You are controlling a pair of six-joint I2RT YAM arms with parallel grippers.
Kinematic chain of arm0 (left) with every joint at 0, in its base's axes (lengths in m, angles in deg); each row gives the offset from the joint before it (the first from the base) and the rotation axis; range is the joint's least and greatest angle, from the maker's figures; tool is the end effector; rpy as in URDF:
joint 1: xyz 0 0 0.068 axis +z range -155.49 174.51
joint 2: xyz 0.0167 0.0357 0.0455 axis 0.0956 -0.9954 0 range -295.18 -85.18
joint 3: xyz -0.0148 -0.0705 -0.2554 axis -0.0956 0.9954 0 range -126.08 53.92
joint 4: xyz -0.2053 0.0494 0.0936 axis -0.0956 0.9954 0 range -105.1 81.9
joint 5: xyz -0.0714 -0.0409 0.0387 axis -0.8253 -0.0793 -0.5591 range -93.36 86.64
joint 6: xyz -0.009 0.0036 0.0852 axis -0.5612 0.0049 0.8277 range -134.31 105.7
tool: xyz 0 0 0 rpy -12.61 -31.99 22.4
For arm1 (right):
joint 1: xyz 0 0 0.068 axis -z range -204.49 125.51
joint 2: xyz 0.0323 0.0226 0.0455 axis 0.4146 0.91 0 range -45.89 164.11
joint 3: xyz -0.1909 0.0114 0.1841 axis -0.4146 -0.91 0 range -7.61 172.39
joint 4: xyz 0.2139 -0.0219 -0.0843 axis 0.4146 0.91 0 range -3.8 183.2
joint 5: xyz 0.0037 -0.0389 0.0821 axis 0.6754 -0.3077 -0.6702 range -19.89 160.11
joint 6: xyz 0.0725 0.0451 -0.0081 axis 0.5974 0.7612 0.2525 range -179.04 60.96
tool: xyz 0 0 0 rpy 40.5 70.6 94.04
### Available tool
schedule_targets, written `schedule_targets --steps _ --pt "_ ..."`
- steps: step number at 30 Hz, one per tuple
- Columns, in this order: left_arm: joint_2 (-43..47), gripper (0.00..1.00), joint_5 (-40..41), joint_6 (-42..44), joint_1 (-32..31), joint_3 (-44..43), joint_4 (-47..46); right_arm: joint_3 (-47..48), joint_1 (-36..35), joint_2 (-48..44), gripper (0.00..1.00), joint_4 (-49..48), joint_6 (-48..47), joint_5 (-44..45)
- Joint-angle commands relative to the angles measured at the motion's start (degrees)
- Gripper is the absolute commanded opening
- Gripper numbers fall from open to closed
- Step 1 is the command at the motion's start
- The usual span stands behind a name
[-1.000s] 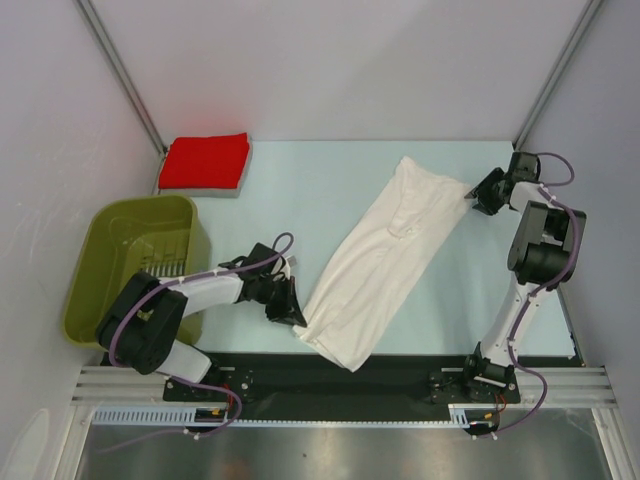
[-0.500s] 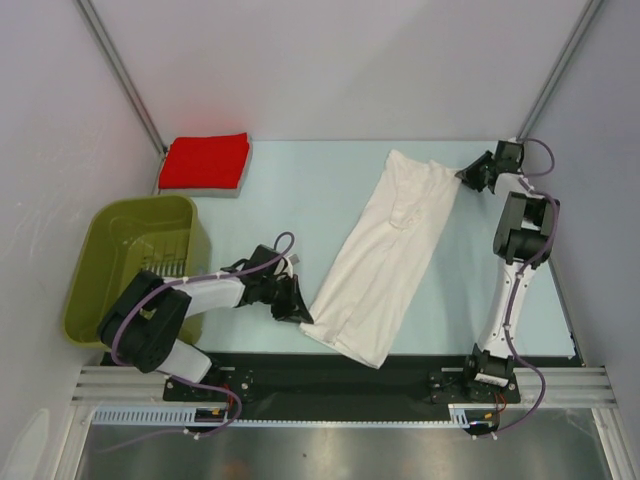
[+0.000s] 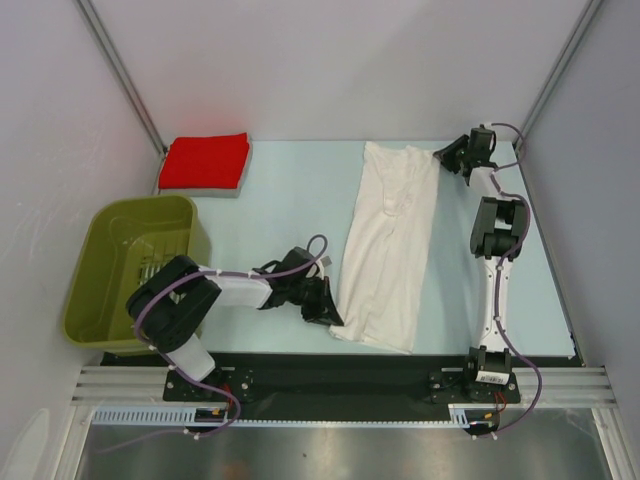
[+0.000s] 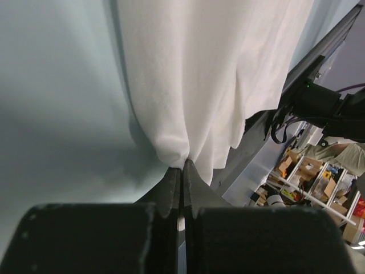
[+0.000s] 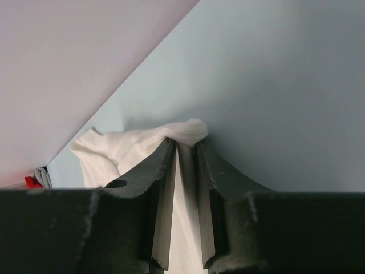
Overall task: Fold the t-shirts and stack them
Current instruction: Fold the tshirt
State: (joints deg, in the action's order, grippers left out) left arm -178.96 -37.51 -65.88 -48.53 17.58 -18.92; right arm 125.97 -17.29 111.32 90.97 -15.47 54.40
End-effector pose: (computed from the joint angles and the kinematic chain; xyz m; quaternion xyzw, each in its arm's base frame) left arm 0.1777 -0.2238 0.1127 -0.0239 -0.9124 0.4085 0.0028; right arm 0.6018 -0.0553 0.1130 0.3016 0.7987 0.2698 0.4453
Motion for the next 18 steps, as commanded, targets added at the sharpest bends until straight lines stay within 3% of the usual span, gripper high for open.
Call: schedule_targets --steps 1,6,7,8,9,12,13,18 --pt "-1.32 0.0 1.1 -5.99 -4.14 -1.46 -5.67 1.95 -1.05 1.96 0.25 -1.6 1.07 1.91" --pt "-1.15 0.04 2.6 -6.7 -6.44 -0.84 -5.77 5.19 -1.4 3.28 0.36 0.14 1.7 0.68" --pt "-0.45 0.07 3.12 -5.83 -6.35 -0.84 -5.24 6.77 -1.23 3.54 0.41 4.67 1.08 0.59" --pt "0.17 0.23 3.74 -5.04 -6.26 -1.01 -2.89 8.61 -1.14 3.02 0.46 6.8 -0.58 0.76" --pt "0.96 0.33 4.52 -4.07 -6.17 -1.36 -1.04 8.63 -0.96 2.24 0.59 8.65 -1.2 0.94" --pt "5.35 0.52 8.74 1.98 -5.73 -4.08 8.97 6.62 0.35 -3.64 0.68 16.21 -5.23 2.6" --pt "6.32 0.55 9.62 3.74 -5.47 -4.88 11.44 5.39 0.7 -5.49 0.75 19.1 -6.12 3.39" --pt "9.31 0.6 9.65 12.63 -2.92 -8.84 21.65 0.29 3.43 -17.88 0.89 33.41 -11.66 6.12"
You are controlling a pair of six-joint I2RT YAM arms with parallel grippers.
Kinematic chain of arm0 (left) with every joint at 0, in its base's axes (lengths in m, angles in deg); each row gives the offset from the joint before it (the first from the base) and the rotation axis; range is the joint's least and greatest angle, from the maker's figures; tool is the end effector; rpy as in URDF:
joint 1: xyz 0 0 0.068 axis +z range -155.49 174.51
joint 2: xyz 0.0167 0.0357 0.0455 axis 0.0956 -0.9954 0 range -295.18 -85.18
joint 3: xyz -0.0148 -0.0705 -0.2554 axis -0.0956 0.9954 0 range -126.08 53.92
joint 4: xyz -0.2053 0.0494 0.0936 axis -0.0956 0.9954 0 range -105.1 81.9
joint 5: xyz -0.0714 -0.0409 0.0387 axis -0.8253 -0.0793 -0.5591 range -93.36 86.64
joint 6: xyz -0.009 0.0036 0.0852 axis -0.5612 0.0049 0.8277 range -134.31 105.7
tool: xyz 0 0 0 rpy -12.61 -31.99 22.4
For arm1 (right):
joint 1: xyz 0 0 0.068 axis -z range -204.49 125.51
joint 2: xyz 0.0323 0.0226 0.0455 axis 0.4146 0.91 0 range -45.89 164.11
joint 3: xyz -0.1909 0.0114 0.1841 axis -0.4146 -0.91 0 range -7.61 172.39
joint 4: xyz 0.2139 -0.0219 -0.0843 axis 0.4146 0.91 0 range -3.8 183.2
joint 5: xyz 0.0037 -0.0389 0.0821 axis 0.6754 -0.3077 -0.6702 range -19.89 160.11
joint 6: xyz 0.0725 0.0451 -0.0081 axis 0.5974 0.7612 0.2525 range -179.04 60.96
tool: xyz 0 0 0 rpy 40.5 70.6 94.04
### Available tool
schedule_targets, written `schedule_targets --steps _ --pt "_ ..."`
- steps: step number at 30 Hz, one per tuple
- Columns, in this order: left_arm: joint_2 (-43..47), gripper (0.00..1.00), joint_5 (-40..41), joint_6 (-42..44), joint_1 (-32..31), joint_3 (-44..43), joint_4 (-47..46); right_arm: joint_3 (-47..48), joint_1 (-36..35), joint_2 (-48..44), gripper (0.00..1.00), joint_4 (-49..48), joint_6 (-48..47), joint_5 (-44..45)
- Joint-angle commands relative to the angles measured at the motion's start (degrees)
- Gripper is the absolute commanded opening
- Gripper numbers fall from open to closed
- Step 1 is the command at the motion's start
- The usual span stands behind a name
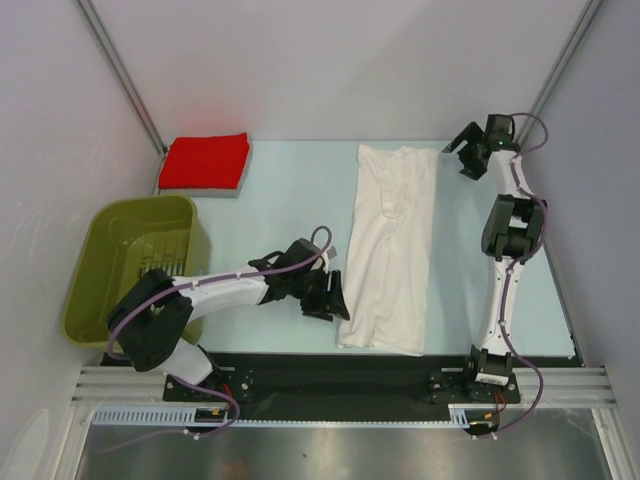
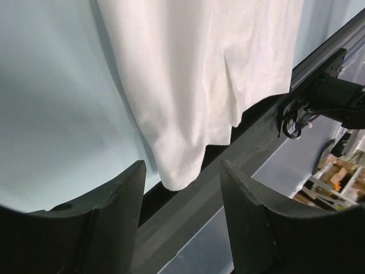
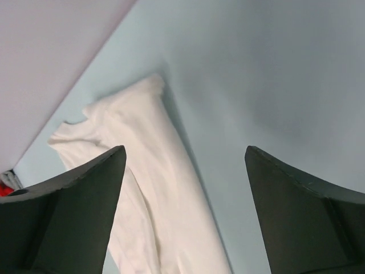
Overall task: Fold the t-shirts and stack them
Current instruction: Fold the tshirt
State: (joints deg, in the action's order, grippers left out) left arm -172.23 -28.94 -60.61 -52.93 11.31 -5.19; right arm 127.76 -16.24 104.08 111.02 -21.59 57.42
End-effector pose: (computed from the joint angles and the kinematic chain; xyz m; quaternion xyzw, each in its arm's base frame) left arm 0.1675 -0.2306 0.1482 0.0770 0.9276 -0.3620 0.0502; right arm 0.5730 -0.0662 0.1526 0.3055 0.8464 0.2037 0.3857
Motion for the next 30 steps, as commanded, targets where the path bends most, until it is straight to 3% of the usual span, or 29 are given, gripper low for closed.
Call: schedule_targets --steps 1,3,6,7,14,18,23,27,30 --pt "2.32 0.6 0.45 9.02 1.82 -3.0 8.36 -2.91 2.56 -12.4 0.92 15.15 -6.07 3.28" --pt "1.88 0.6 -0.34 10.26 2.26 -3.01 9.6 -6.5 2.47 -18.03 1.0 18.32 -7.13 3.46" --pt "0.13 0.59 -2.18 12.02 2.53 -2.66 9.42 -19.05 0.9 -27.66 1.0 21.59 -8.71 1.79" --pt "-0.31 0.59 -2.8 12.55 2.7 -2.31 9.16 -27.88 0.37 -31.02 1.0 21.33 -8.89 2.31" --pt "-4.88 0.55 -9.21 11.77 3.05 -2.39 3.81 -65.08 -7.7 -58.18 1.0 17.1 -9.24 2.4" --pt "-6.91 0.52 -10.71 9.57 3.32 -2.83 0.99 -79.15 -12.99 -70.58 0.98 19.21 -9.07 1.97" --pt "-8.14 0.49 -10.71 7.2 3.41 -2.48 -1.64 -95.62 -16.42 -87.96 0.85 20.79 -5.47 -3.91" --pt "-9.11 0.48 -11.68 6.14 3.32 -1.87 -3.05 -103.2 -19.22 -96.08 0.61 23.24 -2.31 -5.6" --pt "-9.81 0.48 -12.91 4.56 3.32 -0.81 -5.34 -105.13 -20.82 -99.16 0.61 23.96 0.51 -3.32"
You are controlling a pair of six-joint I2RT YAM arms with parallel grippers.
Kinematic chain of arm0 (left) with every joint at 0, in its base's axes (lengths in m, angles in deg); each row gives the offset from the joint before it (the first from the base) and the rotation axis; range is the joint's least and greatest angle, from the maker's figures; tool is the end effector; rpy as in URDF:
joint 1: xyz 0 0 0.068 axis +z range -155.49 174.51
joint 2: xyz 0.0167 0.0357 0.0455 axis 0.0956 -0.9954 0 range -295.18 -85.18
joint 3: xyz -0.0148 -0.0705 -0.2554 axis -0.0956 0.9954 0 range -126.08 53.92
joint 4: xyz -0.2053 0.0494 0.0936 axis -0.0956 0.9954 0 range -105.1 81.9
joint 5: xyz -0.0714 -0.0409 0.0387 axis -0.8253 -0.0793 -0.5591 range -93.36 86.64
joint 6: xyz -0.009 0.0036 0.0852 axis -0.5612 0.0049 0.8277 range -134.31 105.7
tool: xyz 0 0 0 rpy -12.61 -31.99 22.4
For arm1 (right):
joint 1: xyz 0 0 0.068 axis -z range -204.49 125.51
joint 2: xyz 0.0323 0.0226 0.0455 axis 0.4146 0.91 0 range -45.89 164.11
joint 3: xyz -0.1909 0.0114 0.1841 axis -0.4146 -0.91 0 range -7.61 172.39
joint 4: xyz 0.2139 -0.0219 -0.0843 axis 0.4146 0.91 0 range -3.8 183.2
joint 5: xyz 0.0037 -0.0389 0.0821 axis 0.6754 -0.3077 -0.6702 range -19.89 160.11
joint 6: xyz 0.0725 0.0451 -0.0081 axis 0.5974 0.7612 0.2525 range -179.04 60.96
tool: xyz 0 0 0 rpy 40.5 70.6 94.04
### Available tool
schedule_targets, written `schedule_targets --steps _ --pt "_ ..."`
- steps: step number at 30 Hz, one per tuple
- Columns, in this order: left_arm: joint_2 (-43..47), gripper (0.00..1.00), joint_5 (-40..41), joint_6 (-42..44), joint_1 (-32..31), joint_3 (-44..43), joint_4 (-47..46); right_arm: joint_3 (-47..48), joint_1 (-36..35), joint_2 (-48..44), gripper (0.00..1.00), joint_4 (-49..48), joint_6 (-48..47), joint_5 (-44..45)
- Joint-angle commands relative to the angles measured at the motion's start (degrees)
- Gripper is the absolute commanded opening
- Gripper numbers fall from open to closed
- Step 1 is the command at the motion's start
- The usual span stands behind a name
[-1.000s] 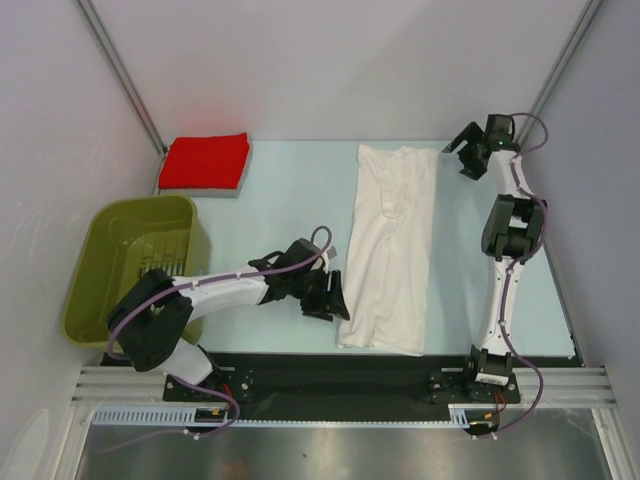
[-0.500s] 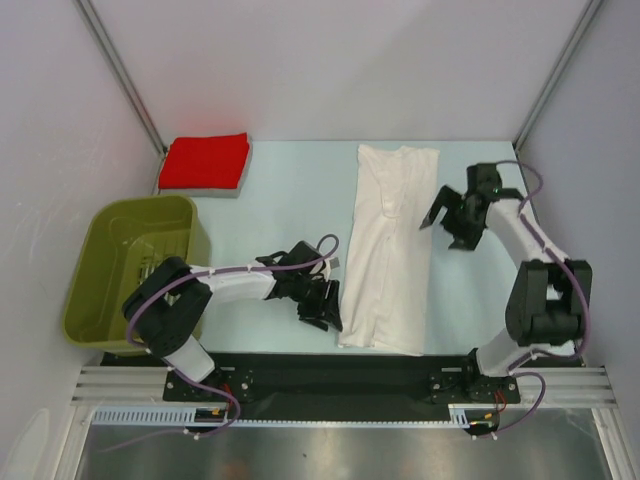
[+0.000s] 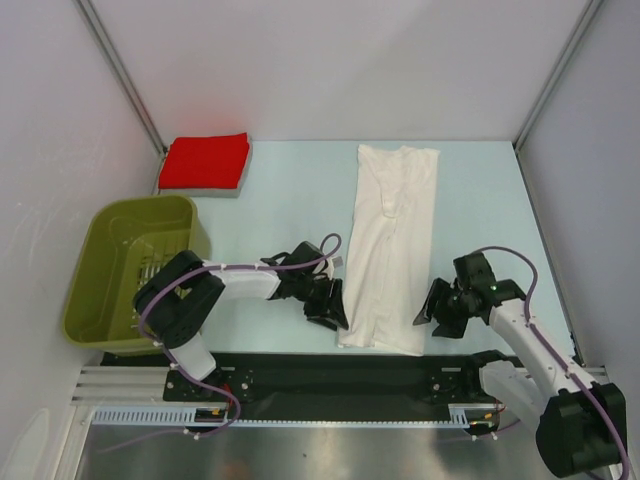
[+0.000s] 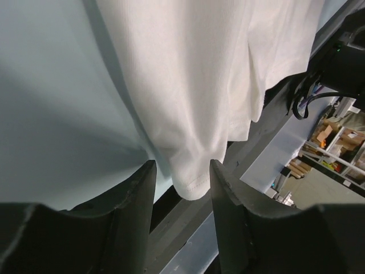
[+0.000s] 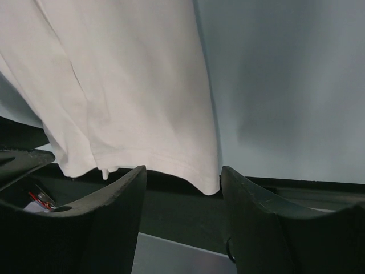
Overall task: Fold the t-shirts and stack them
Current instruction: Fold the tshirt
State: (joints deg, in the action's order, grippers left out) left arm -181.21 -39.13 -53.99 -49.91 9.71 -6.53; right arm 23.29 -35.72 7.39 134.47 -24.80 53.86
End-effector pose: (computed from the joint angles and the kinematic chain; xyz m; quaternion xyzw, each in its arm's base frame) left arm 0.1777 -0.2359 0.1210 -0.1165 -0.9160 0.3834 0.0184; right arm 0.1276 0.0470 0.1555 0.1714 0.9610 0.1928 0.0996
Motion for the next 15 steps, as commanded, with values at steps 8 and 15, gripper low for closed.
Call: schedule_targets --steps 8,15 --pt "-2.32 0.47 -3.61 -3.56 0.13 2.63 -3.92 -6.81 -1.96 0.07 0.62 -3.97 5.66 -3.26" --pt "-2.59 0.5 -3.61 -3.47 -0.4 3.25 -2.34 -8.57 -2.4 -0.54 0.6 -5.29 7.16 -4.23"
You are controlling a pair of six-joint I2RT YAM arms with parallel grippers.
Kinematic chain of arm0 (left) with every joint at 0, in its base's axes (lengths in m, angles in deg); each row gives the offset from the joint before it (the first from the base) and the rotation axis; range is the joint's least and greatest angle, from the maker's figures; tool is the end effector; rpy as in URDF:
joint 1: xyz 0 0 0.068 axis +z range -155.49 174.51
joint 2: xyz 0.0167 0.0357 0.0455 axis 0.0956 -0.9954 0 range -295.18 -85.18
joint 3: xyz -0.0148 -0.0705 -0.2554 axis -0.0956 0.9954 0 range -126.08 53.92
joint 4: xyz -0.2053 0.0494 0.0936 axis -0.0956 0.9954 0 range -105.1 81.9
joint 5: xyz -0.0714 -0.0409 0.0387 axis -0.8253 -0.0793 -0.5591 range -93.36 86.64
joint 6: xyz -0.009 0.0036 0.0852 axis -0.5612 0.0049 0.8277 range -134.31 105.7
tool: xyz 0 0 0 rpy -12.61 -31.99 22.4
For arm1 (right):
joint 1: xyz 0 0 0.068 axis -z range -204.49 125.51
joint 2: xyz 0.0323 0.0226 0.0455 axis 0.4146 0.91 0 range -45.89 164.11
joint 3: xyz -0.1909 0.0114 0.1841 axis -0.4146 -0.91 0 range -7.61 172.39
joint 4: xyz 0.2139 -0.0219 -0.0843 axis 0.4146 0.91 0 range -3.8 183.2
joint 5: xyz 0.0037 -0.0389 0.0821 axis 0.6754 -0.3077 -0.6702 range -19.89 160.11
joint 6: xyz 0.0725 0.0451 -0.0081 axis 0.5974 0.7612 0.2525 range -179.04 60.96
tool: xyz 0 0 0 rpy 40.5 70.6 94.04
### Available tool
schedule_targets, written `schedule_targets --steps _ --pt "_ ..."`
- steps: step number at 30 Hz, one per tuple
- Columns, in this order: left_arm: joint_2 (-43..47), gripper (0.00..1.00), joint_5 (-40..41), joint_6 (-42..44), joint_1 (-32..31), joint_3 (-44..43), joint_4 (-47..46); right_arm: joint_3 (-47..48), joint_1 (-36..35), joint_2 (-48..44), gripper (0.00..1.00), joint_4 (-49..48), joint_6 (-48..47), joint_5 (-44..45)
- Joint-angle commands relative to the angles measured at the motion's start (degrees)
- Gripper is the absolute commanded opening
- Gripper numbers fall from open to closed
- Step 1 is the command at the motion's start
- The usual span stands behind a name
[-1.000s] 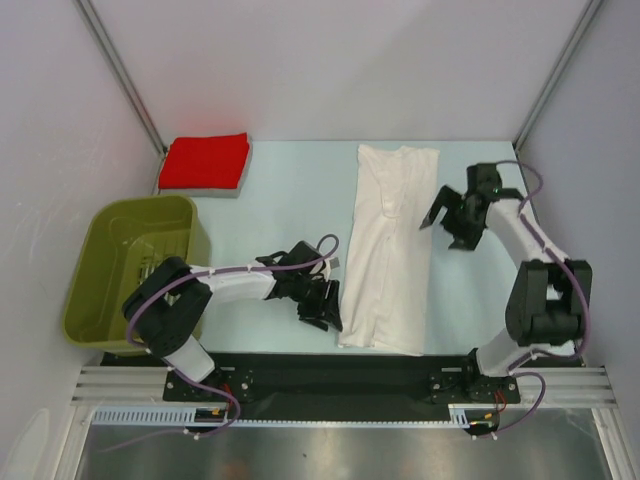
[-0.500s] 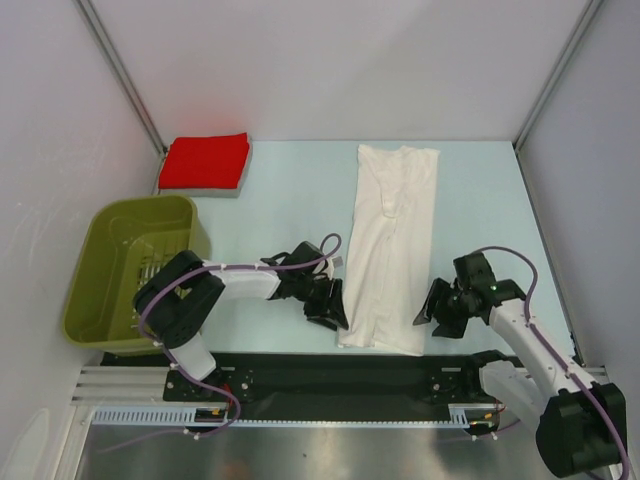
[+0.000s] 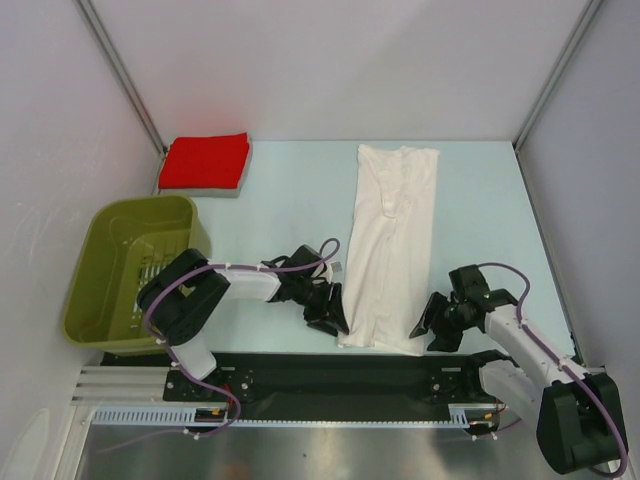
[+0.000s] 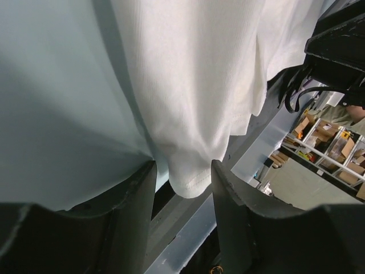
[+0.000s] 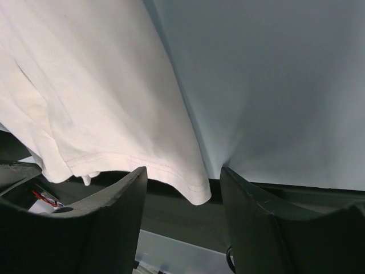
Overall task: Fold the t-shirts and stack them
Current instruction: Fold the tshirt
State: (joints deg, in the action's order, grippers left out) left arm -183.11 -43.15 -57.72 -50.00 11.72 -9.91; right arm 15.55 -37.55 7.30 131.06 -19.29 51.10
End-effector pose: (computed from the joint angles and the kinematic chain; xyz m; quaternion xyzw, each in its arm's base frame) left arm 0.1719 -0.2367 0.1103 -0.0942 -0.9093 0.4010 0.0588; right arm 0.1094 0.0508 0.1242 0.2046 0.9563 0.2043 0.0434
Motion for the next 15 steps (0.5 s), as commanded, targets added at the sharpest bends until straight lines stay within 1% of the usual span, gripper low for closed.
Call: schedule_targets --steps 1,2,4,8,11,12,13,14,15 --pt "-0.6 0.5 0.42 0.35 -0.4 1.5 0.96 -1.01 -0.56 -0.11 0.59 -2.14 1.74 -1.73" --pt "-0.51 0.5 0.42 0.35 -0.31 1.59 0.96 -1.36 -0.74 0.51 0.59 -2.41 1.82 -1.91" --pt "-0.68 0.5 0.42 0.35 -0.4 1.59 1.05 -2.06 -0.91 0.95 0.55 -3.2 2.26 -2.35" --pt "-0.95 0.5 -0.02 0.35 -0.49 1.5 0.79 -2.06 -1.44 0.51 0.51 -2.24 2.62 -1.48" --pt "-0.6 0.52 0.15 0.35 -0.66 1.59 0.78 -1.98 -1.53 0.07 0.28 0.03 3.58 -0.43" --pt "-0.33 0.54 0.41 0.18 -0.58 1.68 0.7 -1.71 -1.79 -1.15 0.13 1.01 4.11 0.36" --pt "0.45 0.55 0.68 0.0 -0.66 2.03 0.61 -1.45 -2.06 -2.2 0.08 2.24 4.46 1.94" --pt "0.81 0.6 0.68 -0.17 -0.58 2.2 0.52 -0.32 -2.32 -3.52 0.05 3.55 5.77 2.91" --pt "1.16 0.62 0.68 -0.52 -0.66 2.38 0.43 0.3 -2.41 -6.75 0.0 6.26 6.48 3.7"
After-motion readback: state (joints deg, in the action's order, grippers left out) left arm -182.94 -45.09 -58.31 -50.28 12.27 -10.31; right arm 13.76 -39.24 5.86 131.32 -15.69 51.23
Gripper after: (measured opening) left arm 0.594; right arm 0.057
